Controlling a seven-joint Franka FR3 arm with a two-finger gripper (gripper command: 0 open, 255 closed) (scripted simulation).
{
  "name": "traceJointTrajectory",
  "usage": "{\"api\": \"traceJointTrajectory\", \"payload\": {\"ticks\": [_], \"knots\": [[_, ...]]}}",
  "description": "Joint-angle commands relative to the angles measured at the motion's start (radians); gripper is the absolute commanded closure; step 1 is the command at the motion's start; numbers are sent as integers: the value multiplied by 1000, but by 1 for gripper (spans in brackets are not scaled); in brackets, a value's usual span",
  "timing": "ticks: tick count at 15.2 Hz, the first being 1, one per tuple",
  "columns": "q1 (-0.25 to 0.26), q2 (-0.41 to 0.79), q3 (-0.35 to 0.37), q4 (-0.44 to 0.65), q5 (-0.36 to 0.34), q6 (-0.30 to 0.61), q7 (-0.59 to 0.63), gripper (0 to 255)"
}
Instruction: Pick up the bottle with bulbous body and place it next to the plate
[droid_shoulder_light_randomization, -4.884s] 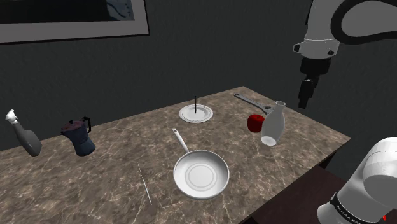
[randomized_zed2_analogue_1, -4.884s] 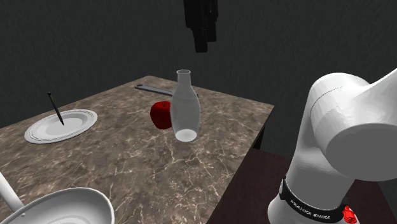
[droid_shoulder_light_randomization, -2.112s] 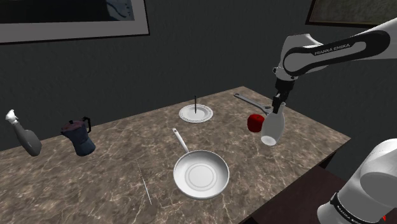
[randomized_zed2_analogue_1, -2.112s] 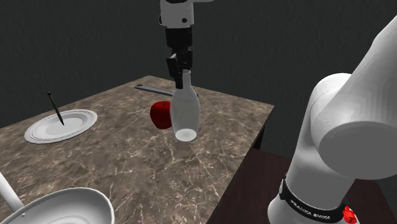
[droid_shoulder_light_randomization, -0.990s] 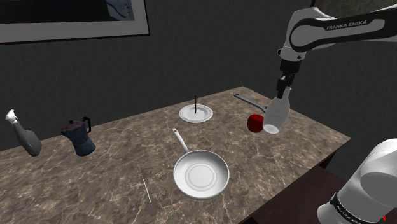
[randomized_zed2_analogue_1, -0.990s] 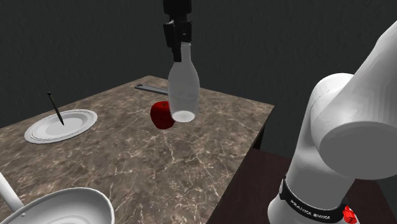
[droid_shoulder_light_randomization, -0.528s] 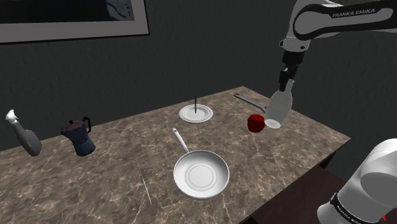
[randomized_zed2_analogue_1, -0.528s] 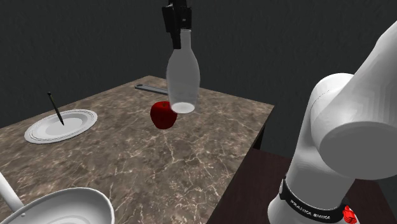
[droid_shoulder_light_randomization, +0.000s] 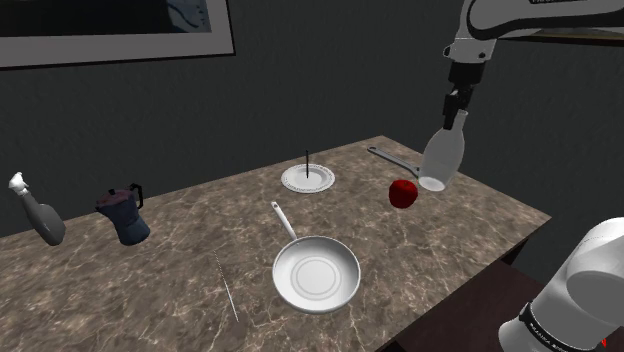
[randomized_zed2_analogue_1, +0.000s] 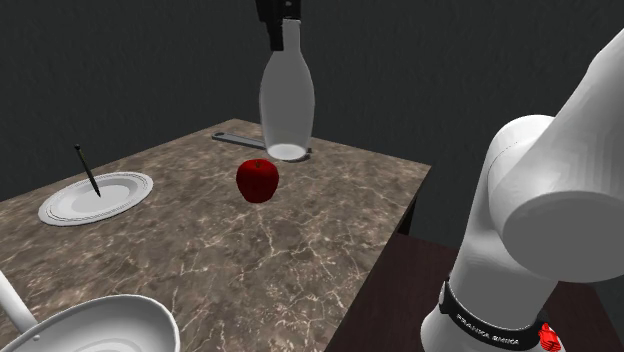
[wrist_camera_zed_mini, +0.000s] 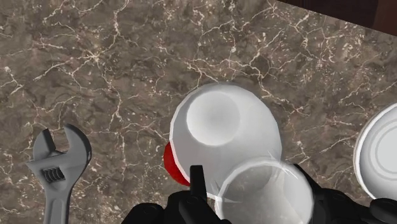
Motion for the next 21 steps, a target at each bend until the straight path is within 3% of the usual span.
{"api": "traceJointTrajectory", "payload": {"ticks": [1, 21], "knots": [[1, 5, 2, 33, 2, -28, 0, 255], [8, 117, 1, 421, 19, -304, -22, 255]]}}
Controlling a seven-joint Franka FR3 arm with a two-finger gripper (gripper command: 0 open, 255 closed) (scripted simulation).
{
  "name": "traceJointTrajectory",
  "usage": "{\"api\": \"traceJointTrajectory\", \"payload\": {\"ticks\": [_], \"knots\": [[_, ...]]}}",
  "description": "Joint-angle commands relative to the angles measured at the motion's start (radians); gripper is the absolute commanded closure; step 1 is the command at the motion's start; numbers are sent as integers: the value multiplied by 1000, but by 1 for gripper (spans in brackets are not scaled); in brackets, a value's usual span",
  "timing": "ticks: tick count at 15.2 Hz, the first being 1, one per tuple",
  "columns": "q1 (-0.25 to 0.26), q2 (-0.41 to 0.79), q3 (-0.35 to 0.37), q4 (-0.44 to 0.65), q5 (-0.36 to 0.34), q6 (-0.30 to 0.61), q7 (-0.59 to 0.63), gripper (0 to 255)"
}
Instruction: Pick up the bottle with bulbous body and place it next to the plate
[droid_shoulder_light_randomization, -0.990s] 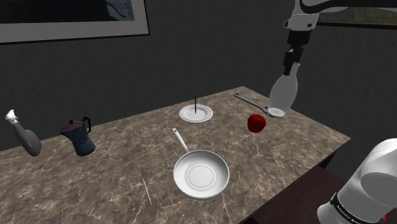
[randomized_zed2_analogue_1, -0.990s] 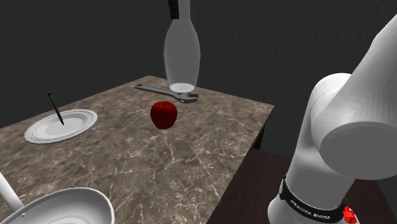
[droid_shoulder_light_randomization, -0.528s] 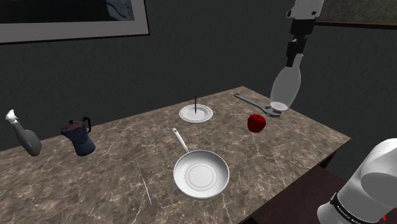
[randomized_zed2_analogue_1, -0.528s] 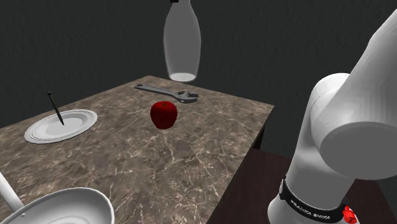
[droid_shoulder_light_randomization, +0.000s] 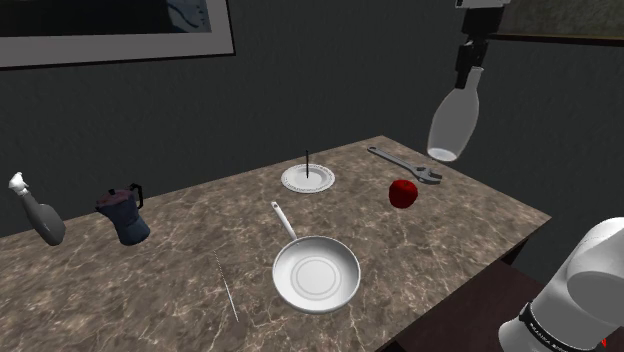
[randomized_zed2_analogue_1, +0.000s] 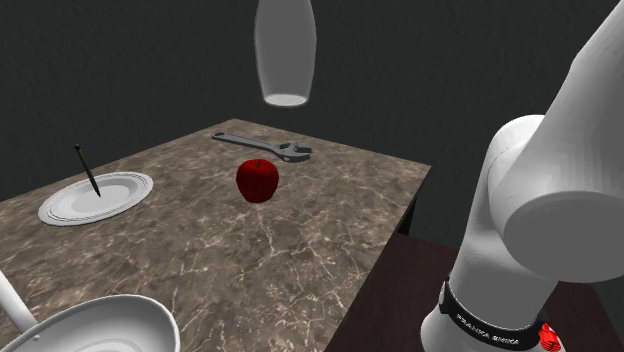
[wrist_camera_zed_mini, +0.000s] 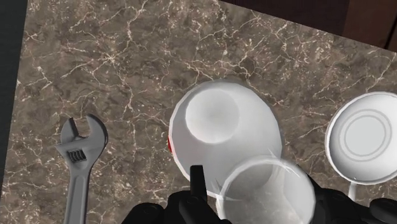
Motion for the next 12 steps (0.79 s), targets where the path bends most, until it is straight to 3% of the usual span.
{"api": "traceJointTrajectory", "payload": {"ticks": [1, 9, 12], "knots": [[0, 15, -1, 43, 2, -28, -3, 255], [0, 91, -9, 235, 12, -146, -18, 255], [9, 120, 2, 187, 23, -69, 8, 255]]}}
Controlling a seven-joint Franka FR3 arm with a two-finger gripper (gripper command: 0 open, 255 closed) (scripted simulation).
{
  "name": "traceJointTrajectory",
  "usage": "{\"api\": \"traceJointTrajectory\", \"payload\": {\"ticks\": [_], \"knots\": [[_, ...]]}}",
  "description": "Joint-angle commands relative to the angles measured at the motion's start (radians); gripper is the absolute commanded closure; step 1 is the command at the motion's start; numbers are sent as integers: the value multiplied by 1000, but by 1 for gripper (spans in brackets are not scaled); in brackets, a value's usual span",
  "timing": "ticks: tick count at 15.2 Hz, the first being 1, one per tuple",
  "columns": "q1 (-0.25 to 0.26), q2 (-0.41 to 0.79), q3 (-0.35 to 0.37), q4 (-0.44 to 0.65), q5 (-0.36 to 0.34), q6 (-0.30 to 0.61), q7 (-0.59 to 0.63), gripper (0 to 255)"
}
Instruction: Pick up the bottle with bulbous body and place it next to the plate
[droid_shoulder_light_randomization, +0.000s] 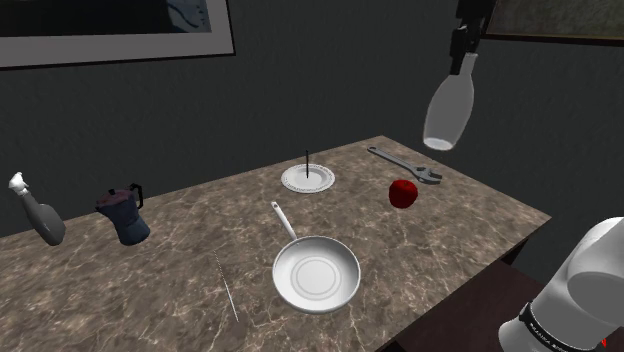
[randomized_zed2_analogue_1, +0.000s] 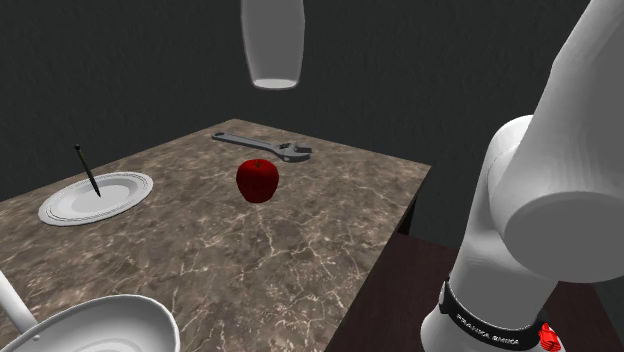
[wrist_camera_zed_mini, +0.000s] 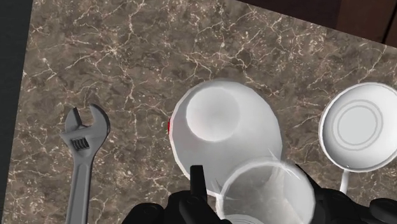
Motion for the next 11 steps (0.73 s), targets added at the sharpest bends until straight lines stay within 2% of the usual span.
{"api": "traceJointTrajectory", "payload": {"ticks": [1, 11], "knots": [[5, 15, 7, -32, 5, 48, 16, 255], [31, 194, 34, -69, 42, 259, 79, 255]]}}
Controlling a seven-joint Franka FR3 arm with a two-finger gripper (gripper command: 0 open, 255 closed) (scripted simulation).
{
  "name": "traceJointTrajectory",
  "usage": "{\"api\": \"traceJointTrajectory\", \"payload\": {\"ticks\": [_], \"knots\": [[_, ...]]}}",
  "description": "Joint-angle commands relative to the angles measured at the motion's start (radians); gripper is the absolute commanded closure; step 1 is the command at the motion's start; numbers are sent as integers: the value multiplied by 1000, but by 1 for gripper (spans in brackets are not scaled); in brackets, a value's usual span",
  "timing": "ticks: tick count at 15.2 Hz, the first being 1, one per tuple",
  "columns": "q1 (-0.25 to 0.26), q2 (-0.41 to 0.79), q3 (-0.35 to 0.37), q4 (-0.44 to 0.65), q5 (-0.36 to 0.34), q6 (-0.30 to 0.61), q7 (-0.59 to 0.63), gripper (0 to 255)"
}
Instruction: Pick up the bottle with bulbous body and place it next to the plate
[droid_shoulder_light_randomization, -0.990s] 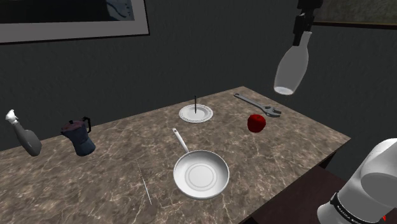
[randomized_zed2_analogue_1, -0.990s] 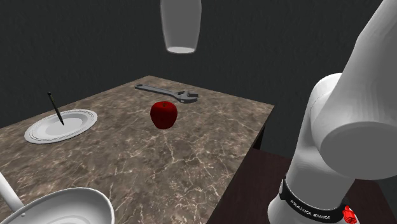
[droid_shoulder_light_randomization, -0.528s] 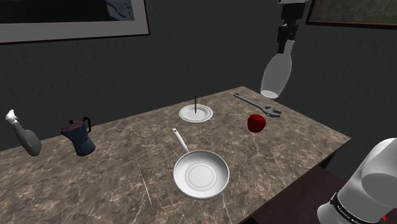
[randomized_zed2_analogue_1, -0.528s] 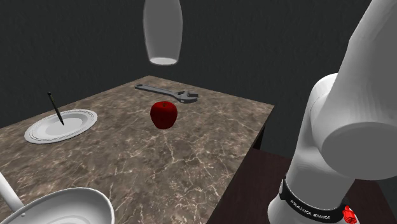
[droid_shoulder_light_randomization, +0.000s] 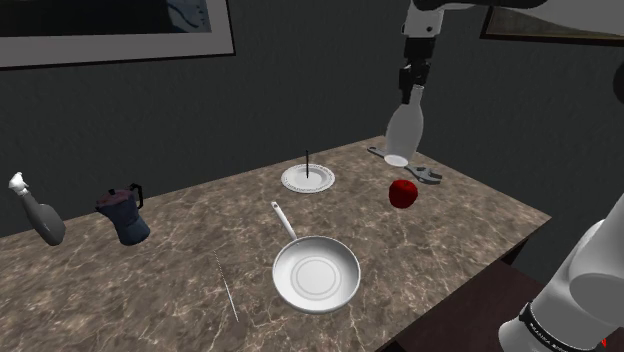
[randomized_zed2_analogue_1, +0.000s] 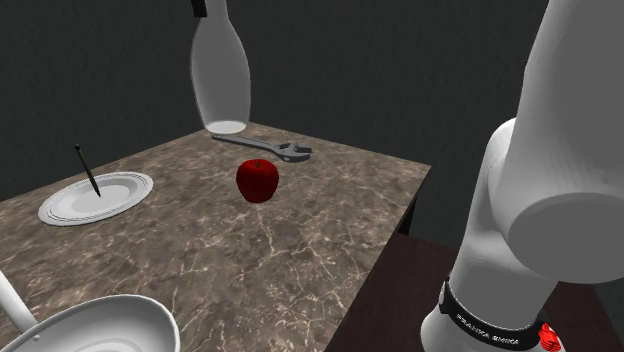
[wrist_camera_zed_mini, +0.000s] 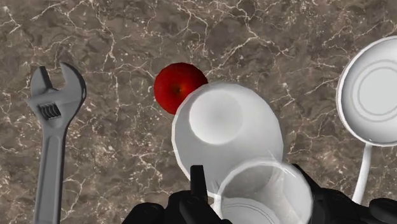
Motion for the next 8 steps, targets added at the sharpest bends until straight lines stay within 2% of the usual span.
{"api": "traceJointTrajectory", "payload": {"ticks": [1, 8], "knots": [[3, 40, 3, -3, 7, 45, 8, 255], [16, 225, 18, 80, 33, 144, 39, 255]]}}
